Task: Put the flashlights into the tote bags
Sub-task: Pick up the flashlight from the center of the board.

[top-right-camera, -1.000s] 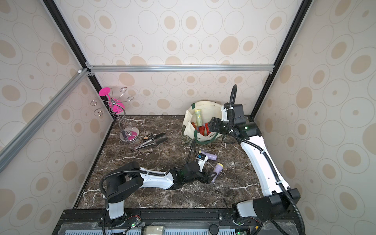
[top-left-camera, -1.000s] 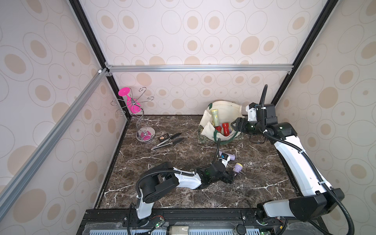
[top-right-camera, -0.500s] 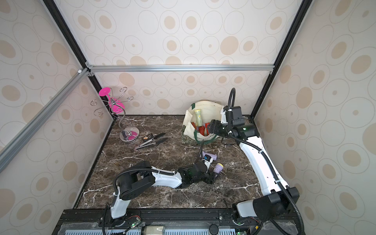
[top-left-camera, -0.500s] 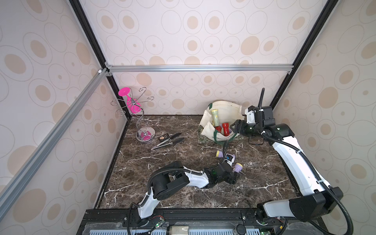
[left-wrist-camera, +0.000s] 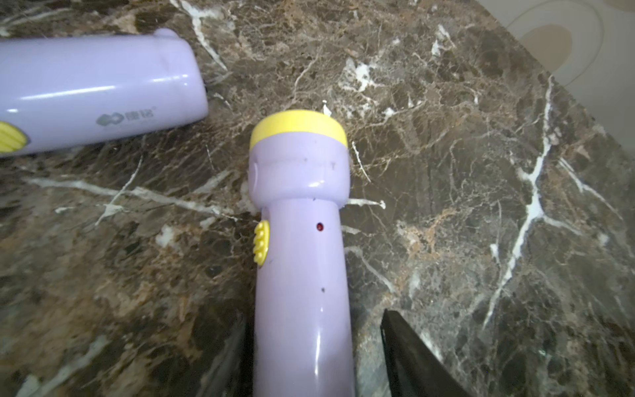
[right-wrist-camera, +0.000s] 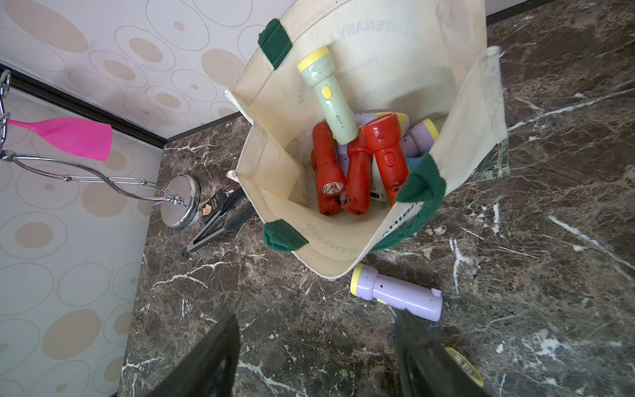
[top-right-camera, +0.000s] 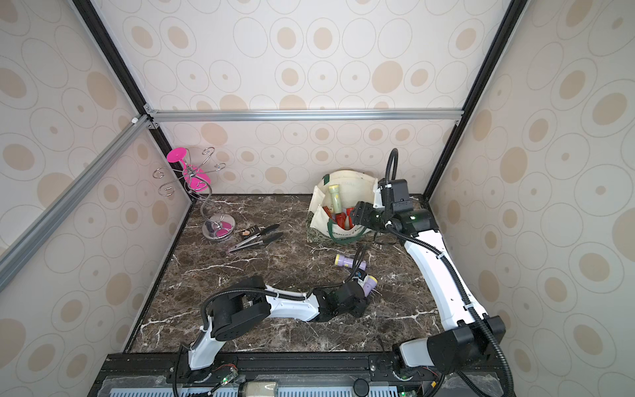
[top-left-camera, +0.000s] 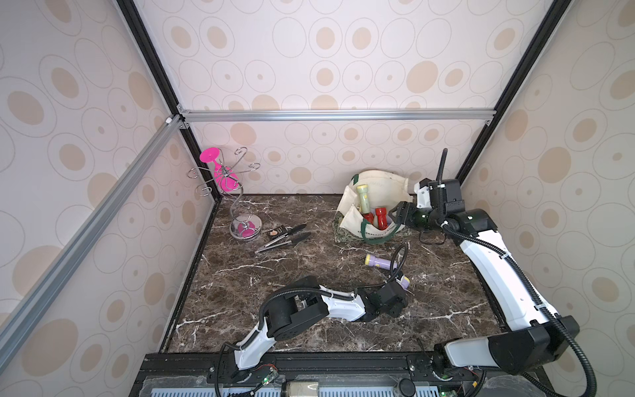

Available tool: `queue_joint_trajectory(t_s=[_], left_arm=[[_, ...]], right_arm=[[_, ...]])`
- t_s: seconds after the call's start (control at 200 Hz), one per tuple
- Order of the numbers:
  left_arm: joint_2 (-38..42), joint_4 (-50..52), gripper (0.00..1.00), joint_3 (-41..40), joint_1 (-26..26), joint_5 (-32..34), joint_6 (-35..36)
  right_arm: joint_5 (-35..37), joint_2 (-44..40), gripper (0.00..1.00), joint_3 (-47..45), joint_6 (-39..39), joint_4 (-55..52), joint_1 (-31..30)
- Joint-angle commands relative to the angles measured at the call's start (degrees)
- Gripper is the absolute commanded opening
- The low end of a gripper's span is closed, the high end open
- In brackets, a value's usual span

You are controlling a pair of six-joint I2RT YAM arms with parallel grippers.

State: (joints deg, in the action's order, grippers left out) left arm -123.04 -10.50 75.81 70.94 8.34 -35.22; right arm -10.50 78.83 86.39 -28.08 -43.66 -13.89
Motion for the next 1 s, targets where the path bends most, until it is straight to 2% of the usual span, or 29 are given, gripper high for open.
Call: queue_joint_trajectory(t_s=[0.0, 0.235, 0.425, 0.65, 0.745, 0.995], left_arm=[[-1.7, 6.5, 0.57, 2.6, 0.7, 3.7, 2.1], [-2.5, 11.7, 0.50, 4.3, 1.6, 8.5, 2.7], [1.2, 6.0, 0.29, -0.7, 1.7, 6.9, 1.2], [9.0, -0.6, 0.12, -8.1, 1.6, 5.3, -0.8], [13.9, -3.5, 0.08, -12.2, 1.6, 4.2, -2.1], [27.7, -10.5, 0.08, -22.6, -0.9, 2.4, -5.3]], right_arm=[[0.5, 0.5, 0.72, 1.1, 0.1, -0.5, -0.1], [2.7, 0.4, 0.70, 2.6, 1.7, -2.4, -0.1], [1.1, 1.1, 0.69, 2.1, 0.7, -1.4, -0.1], [-0.3, 1.8, 0.67, 2.3, 1.8, -0.5, -0.3], [-0.7, 1.7, 0.67, 2.0, 1.9, -0.5, -0.4], [-5.2, 1.0, 0.65, 0.2, 1.5, 1.7, -0.7]])
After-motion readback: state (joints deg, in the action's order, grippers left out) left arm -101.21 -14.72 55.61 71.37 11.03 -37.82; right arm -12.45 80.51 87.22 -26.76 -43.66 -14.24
